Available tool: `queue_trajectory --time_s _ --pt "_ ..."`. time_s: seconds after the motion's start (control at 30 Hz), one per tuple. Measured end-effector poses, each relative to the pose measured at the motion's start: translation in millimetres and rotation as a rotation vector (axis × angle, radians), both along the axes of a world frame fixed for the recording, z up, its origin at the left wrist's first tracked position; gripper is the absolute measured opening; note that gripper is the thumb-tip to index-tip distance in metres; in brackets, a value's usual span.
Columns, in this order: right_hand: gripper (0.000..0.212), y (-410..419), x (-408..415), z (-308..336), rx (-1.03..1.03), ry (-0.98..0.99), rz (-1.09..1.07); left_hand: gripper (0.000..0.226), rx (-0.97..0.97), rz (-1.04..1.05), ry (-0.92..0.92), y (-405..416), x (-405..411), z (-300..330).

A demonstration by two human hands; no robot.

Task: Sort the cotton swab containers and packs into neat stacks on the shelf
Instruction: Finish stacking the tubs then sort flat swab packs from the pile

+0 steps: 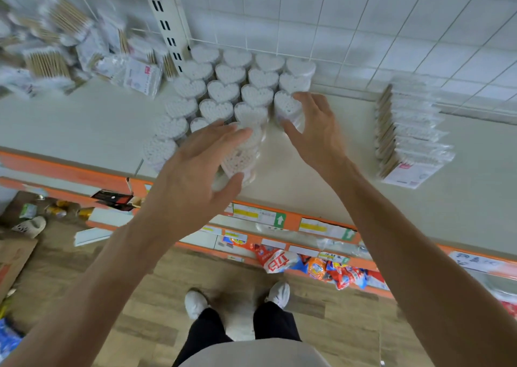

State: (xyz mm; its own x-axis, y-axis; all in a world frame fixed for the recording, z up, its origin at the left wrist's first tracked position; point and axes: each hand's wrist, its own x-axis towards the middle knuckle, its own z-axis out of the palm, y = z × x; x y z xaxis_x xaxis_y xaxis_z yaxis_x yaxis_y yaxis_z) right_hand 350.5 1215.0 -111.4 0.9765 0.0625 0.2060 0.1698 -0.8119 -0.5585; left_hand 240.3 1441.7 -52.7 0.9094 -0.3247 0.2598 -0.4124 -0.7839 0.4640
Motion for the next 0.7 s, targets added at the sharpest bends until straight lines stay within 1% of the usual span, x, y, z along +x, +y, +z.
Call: queue_trajectory --time_s 0.1,0.3,0.37,0.47,0.57,0.7 --pt "0.049 1.9 -1.0 1.7 -0.028 -0.006 -0.049 0.057 -0.011 -0.043 -0.016 0.8 8.9 2.0" --pt "0.052 7.3 -4.0 9.0 -0.091 0.045 -0.067 0.058 -0.022 -0.079 -0.012 5.2 12.5 -1.2" --pt "0.057 9.2 -10.2 14.1 -0.107 0.058 -0.076 0.059 -0.033 -0.084 -0.008 8.8 9.7 -1.4" --pt "0.067 16.2 -33.5 30.0 -0.093 -0.003 -0.089 0.057 -0.047 -0.088 -0.018 18.5 4.4 -2.3" --pt "0.068 37.9 -69.1 51.3 -0.079 -0.049 -0.020 0.060 -0.080 -0.064 -0.015 33.2 -0.2 -3.6" --pt "0.070 78.2 -100.9 65.8 -0.146 -0.006 0.118 0.062 -0.087 -0.082 -0.003 62.2 -7.7 -7.7"
